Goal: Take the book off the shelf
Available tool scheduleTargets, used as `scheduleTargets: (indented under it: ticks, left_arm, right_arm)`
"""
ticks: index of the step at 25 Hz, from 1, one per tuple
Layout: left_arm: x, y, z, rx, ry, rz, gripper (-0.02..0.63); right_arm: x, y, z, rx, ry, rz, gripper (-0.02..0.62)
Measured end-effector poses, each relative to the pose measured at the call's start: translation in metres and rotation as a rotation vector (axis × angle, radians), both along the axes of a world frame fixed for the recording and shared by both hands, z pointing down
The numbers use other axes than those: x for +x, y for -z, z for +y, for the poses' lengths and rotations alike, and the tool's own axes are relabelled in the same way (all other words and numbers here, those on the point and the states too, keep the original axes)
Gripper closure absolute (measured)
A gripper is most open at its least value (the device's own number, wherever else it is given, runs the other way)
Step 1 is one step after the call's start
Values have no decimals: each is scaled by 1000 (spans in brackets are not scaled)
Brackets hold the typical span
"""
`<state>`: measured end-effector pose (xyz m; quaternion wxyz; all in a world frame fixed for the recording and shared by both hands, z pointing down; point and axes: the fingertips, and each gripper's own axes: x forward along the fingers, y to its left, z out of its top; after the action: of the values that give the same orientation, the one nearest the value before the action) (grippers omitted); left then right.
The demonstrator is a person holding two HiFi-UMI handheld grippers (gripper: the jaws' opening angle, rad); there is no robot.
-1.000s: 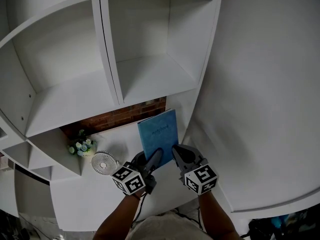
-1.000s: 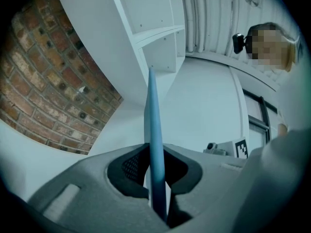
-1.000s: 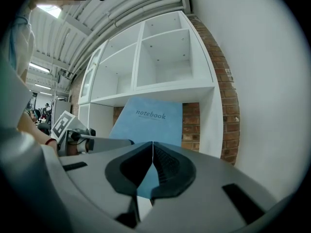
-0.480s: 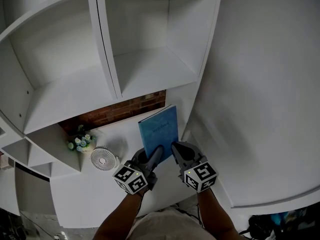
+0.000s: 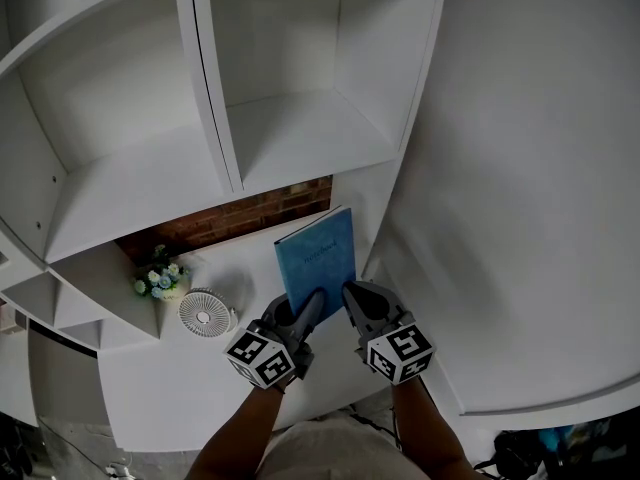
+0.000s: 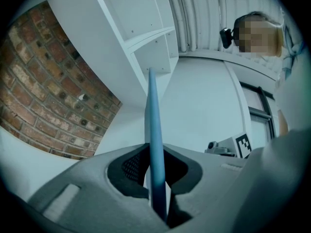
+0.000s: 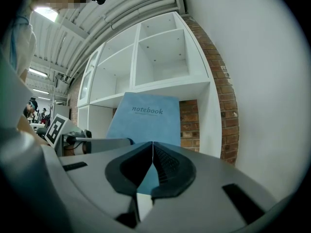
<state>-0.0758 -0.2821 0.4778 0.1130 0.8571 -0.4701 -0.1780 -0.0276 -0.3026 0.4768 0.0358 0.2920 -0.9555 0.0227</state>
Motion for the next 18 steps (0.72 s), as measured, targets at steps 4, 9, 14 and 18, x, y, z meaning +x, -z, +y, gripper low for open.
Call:
scheduleTargets:
  ticks: [4, 9, 14, 18]
  left_arm:
    - [2, 0, 1, -1, -1, -1, 558]
    - [2, -1, 1, -5, 2, 1, 558]
    - [2, 0, 0, -5, 5, 3, 558]
    - [2, 1, 0, -4, 6, 5, 557]
  right_arm:
    - [-1, 0, 0, 1, 0, -1, 577]
    - [-2, 1, 0, 9, 0, -1, 577]
    - [-1, 1, -1, 5, -6, 7, 580]
    - [-2, -1, 0, 2, -7, 31, 581]
